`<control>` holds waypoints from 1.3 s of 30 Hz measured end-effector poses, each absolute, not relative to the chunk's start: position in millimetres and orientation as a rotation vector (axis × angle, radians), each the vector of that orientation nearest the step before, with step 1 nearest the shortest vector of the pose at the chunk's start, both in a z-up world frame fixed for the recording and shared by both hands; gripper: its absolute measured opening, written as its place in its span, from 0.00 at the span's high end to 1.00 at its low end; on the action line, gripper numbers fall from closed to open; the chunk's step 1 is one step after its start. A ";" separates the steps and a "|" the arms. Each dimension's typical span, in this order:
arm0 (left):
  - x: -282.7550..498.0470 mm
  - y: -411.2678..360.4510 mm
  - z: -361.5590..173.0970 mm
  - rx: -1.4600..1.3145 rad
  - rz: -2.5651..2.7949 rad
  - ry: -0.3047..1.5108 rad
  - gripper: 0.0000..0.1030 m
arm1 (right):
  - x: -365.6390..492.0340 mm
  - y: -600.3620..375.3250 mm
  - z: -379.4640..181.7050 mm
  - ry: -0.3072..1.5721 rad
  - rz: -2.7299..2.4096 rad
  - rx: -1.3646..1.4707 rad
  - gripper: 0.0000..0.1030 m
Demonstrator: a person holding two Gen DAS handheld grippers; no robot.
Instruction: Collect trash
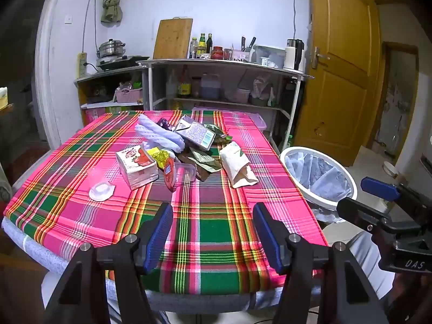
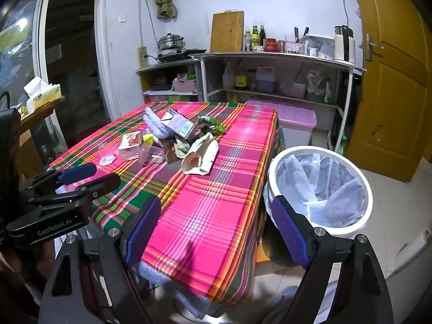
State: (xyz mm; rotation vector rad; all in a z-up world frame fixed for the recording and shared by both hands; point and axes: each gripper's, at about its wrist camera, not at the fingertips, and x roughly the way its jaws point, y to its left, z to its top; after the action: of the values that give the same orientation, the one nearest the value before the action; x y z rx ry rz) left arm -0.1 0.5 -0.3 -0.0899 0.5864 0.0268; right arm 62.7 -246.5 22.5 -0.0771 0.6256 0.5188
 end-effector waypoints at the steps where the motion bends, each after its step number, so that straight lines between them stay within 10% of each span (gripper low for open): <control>1: -0.1 0.3 -0.1 -0.089 0.027 0.586 0.41 | 62.7 -246.5 22.2 0.625 0.520 -0.077 0.18; 39: 2.4 -1.0 -1.5 -0.092 0.026 0.588 0.41 | 60.6 -246.7 20.6 0.632 0.518 -0.077 0.18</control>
State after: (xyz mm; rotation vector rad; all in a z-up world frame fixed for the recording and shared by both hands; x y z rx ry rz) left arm 2.4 -1.0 -1.5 -0.0919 0.5879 0.0264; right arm 60.6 -246.7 20.6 -0.0769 0.6324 0.5175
